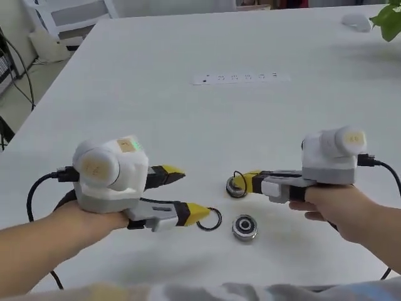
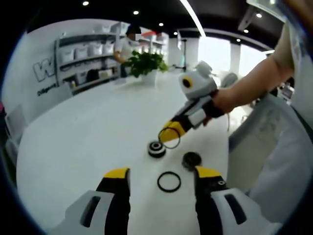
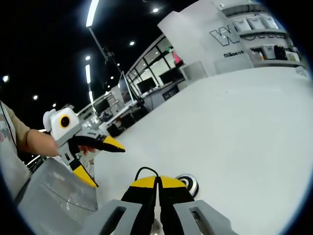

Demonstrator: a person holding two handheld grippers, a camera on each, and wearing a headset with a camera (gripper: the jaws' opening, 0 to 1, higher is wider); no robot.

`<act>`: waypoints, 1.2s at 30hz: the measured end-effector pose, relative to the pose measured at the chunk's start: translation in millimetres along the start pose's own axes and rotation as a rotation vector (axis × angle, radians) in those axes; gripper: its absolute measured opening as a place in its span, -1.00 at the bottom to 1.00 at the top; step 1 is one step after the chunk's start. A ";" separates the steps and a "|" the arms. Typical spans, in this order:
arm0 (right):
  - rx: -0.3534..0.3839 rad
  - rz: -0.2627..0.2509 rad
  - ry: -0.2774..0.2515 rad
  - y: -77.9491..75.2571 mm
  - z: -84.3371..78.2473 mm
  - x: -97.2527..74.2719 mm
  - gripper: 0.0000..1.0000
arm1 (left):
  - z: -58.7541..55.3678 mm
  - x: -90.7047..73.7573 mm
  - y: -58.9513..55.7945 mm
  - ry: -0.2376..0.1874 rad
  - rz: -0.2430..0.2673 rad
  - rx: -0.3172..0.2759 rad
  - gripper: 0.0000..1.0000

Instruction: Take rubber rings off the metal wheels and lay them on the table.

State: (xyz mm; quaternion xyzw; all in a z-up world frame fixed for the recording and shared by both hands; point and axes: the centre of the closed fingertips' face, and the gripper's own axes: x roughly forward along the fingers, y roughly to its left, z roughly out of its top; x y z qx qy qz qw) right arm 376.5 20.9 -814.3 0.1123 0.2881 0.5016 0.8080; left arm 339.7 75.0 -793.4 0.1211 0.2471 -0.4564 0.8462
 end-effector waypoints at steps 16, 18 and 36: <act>-0.109 0.037 0.160 13.1 -26.6 21.5 -1.00 | -16.5 -17.6 2.8 0.023 0.018 -0.017 0.17; -0.126 0.038 0.183 14.6 -31.5 22.6 -1.00 | -17.5 -18.6 2.8 0.023 0.019 -0.019 0.18; -0.217 0.037 0.246 19.6 -41.9 27.7 -0.91 | -26.1 -21.9 1.4 0.040 0.026 -0.027 0.18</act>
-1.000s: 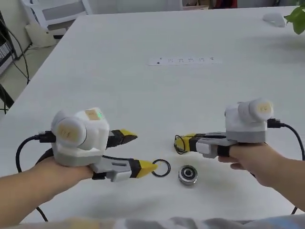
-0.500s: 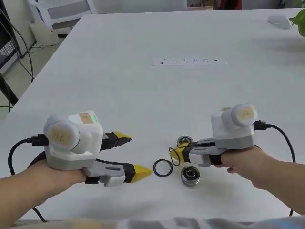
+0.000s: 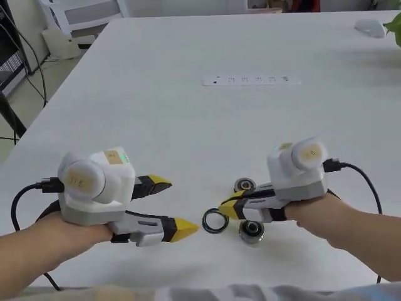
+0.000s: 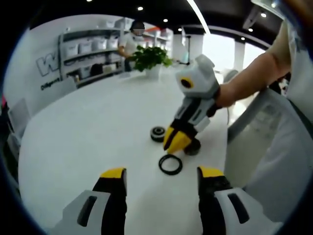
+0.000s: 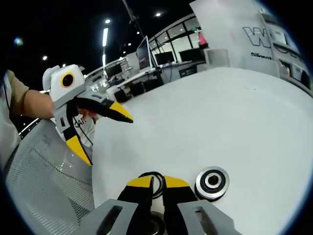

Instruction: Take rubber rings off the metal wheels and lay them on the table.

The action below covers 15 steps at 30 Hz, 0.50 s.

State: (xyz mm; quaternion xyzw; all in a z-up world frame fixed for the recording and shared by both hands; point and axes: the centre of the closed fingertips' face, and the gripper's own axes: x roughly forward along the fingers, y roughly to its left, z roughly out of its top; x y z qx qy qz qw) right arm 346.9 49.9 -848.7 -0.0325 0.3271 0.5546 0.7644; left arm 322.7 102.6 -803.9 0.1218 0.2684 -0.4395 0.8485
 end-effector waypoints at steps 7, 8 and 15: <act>0.028 -0.008 -0.049 -3.9 8.8 -8.1 -0.85 | 1.1 1.3 -0.3 0.001 -0.003 0.000 0.19; 0.029 -0.009 -0.054 -4.3 10.0 -9.1 -0.84 | 1.5 1.8 -0.1 0.001 -0.004 0.002 0.18; 0.052 -0.031 -0.102 -13.5 18.7 -18.2 -0.81 | 5.6 7.9 1.9 0.012 -0.010 0.008 0.17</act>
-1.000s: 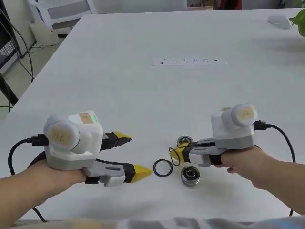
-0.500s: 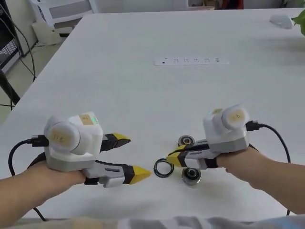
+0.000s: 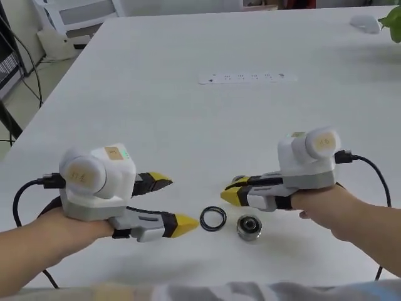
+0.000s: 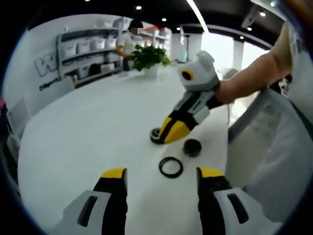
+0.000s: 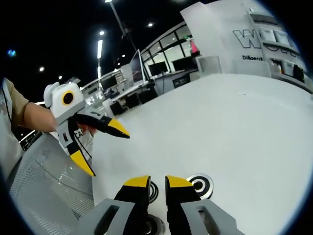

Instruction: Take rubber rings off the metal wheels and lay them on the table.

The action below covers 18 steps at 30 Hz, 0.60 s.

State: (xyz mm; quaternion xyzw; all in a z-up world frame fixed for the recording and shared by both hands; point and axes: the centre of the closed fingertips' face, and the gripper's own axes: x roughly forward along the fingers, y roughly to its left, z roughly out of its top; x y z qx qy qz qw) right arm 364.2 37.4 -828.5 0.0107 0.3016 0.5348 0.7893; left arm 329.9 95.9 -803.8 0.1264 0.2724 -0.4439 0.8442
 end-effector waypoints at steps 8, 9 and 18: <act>0.014 -0.024 -0.027 -8.4 1.5 -12.4 -0.81 | 2.7 5.2 4.6 0.017 0.005 -0.011 0.21; 0.016 -0.029 -0.033 -9.5 2.2 -14.8 -0.81 | 3.6 6.3 5.2 0.017 0.005 -0.013 0.21; 0.039 -0.072 -0.062 -25.0 3.5 -33.3 -0.81 | 8.4 14.6 1.3 0.035 -0.016 -0.028 0.13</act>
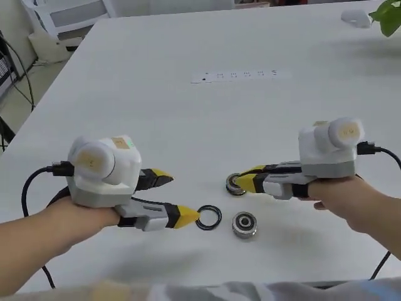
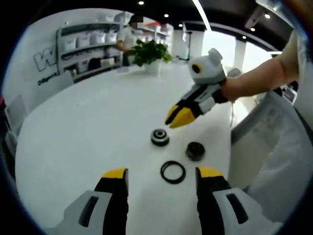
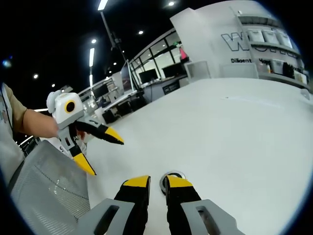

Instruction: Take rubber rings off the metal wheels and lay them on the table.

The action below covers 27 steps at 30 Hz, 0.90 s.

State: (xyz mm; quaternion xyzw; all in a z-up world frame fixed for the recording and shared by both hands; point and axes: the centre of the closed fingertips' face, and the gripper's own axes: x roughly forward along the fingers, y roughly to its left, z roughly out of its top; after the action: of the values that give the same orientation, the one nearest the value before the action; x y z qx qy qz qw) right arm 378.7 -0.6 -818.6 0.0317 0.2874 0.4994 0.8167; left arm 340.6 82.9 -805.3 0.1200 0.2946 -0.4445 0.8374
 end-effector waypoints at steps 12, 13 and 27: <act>-0.007 -0.037 0.007 -10.5 -6.7 -11.1 -0.78 | 20.4 19.5 3.9 -0.022 -0.014 0.047 0.06; -0.007 -0.038 0.009 -10.9 -7.9 -11.0 -0.78 | 20.9 21.2 4.0 -0.020 -0.015 0.050 0.05; -0.027 -0.046 0.043 -16.8 -30.9 -3.5 -0.75 | 21.8 49.1 3.7 -0.014 -0.030 0.048 -0.05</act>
State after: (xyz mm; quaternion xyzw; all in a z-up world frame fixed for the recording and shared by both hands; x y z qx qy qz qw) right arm 375.5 -19.1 -848.5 0.0029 0.2988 0.4848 0.8220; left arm 373.2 41.9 -817.6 0.1327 0.2797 -0.4649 0.8295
